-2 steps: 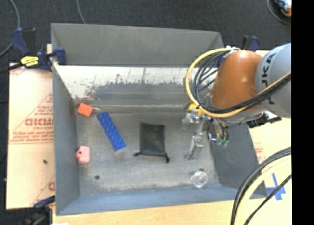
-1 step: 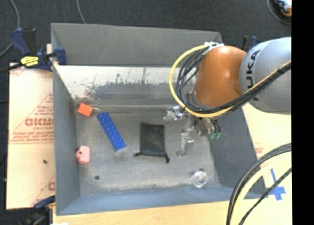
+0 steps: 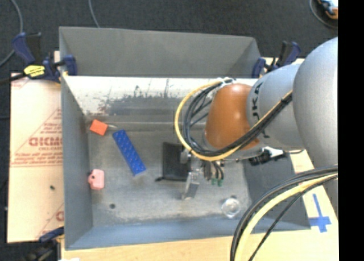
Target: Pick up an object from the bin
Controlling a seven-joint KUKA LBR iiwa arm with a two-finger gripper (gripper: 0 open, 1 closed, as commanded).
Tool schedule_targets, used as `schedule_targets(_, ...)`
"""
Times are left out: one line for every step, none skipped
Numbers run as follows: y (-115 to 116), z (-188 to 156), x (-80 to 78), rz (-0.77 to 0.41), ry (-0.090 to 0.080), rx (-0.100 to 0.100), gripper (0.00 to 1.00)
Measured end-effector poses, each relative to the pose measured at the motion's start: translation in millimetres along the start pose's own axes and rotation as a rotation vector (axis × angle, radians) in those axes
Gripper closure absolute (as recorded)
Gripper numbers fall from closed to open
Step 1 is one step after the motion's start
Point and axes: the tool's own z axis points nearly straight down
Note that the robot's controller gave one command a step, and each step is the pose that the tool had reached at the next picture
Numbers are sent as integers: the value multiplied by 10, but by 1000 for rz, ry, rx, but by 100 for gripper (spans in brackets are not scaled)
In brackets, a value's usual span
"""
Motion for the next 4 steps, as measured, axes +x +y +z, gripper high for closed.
schedule_targets(436, 14, -831, -690, -5, 1, 100)
schedule_targets(436, 15, -830, -689, -5, 1, 100)
schedule_targets(502, -1015, -885, -676, -5, 2, 100)
schedule_targets(161, -804, -1065, -710, -11, 3, 100)
